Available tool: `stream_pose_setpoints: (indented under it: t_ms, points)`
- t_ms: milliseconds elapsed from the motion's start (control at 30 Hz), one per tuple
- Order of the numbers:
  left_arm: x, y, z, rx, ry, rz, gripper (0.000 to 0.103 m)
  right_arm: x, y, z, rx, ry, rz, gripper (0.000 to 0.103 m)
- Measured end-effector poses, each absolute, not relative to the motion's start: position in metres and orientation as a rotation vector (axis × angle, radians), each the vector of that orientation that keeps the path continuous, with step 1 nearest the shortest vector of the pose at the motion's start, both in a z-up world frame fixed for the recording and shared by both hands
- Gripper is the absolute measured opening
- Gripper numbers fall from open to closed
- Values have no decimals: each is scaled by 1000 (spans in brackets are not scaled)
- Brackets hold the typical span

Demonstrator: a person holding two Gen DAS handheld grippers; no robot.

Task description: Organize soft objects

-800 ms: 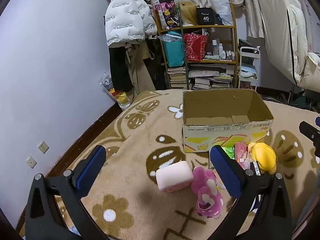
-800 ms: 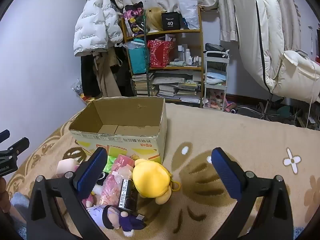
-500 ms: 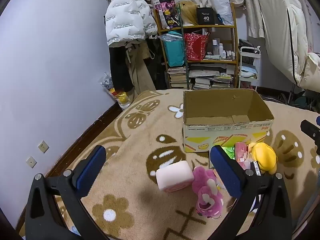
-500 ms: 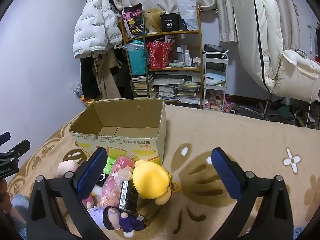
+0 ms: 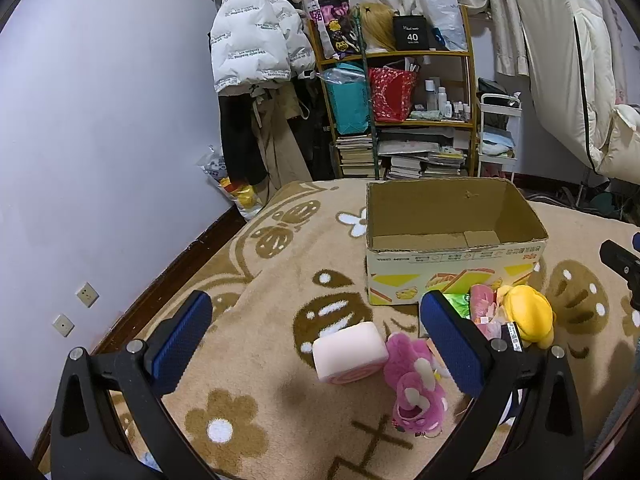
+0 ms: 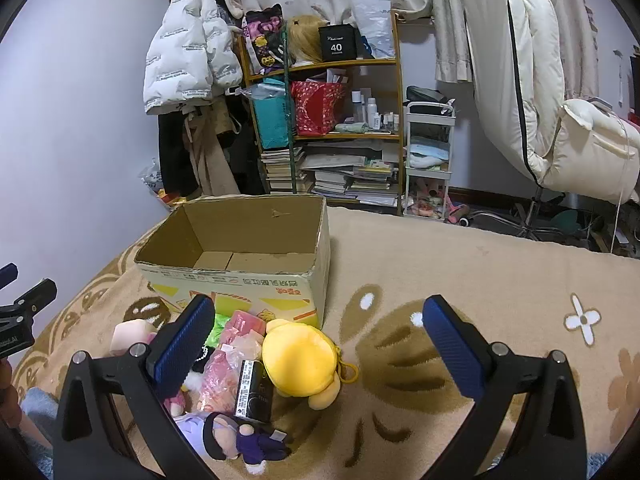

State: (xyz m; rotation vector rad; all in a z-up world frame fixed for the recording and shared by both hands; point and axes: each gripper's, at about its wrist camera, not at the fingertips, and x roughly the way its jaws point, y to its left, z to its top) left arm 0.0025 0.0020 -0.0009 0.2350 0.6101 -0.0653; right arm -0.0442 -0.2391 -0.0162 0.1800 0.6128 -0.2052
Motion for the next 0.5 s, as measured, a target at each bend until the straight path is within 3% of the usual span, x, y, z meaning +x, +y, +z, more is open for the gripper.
stream_pose_setpoints:
  t_ms: [500]
  points:
    - [0, 2, 3, 235, 603, -64, 103, -44, -239, -16, 183, 614, -205, 103]
